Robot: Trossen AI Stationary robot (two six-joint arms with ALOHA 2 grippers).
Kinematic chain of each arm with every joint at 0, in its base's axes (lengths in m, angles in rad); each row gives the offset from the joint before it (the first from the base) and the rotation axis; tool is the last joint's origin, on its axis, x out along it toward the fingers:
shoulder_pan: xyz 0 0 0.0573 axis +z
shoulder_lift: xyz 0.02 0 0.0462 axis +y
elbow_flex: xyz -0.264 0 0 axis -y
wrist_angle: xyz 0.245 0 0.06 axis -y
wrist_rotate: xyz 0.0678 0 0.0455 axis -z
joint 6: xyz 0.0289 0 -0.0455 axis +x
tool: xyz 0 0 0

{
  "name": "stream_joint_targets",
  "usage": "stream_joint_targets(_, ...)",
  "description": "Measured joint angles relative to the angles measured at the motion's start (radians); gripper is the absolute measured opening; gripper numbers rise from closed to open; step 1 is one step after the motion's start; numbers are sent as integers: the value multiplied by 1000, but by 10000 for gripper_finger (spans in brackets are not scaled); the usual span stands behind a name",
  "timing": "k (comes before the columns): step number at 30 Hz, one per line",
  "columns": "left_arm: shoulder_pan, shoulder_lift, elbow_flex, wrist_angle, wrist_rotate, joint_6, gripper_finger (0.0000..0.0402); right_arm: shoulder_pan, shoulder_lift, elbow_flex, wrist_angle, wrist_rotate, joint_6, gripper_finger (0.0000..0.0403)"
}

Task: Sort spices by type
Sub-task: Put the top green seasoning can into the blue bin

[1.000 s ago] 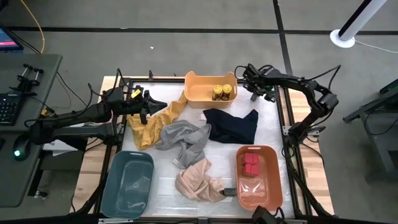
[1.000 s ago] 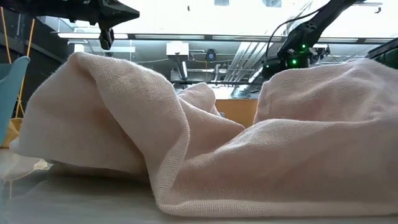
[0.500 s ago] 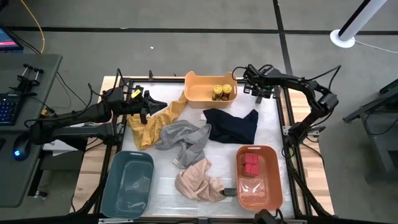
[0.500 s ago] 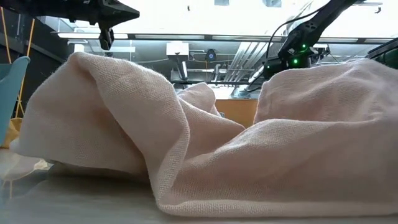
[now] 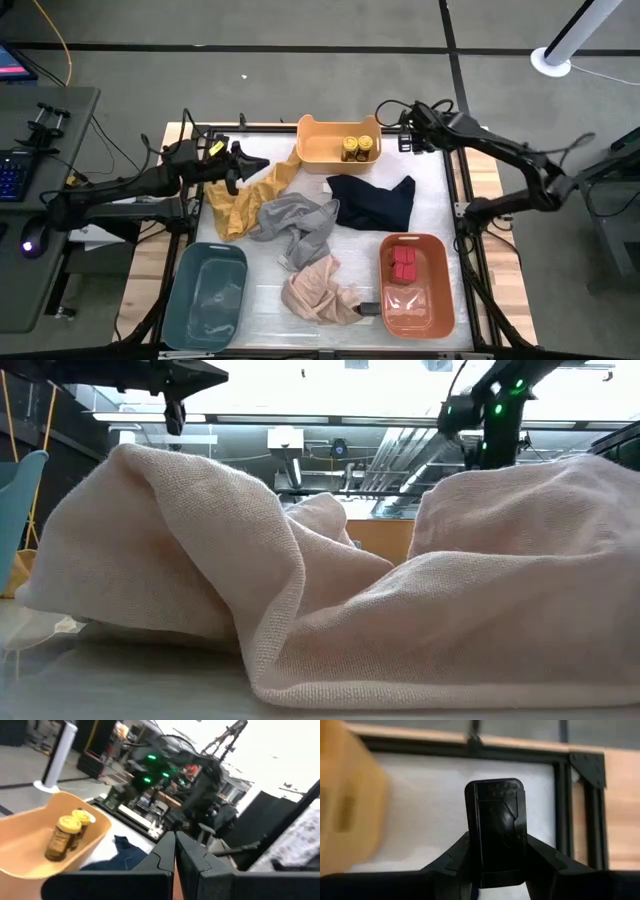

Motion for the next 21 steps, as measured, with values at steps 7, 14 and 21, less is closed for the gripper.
stream_joint_targets(7, 0, 63, 0, 67, -74, 0, 0, 135, -129, 0, 147, 10, -31, 124)
stream_joint_targets(14, 0, 133, 0, 119, -137, -53, 1, 300, -142, 0, 355, -47, -98, 124)
stream_joint_targets(21, 4, 153, 0, 198, -137, -35, 21, 499, -75, 0, 666, -110, -117, 124)
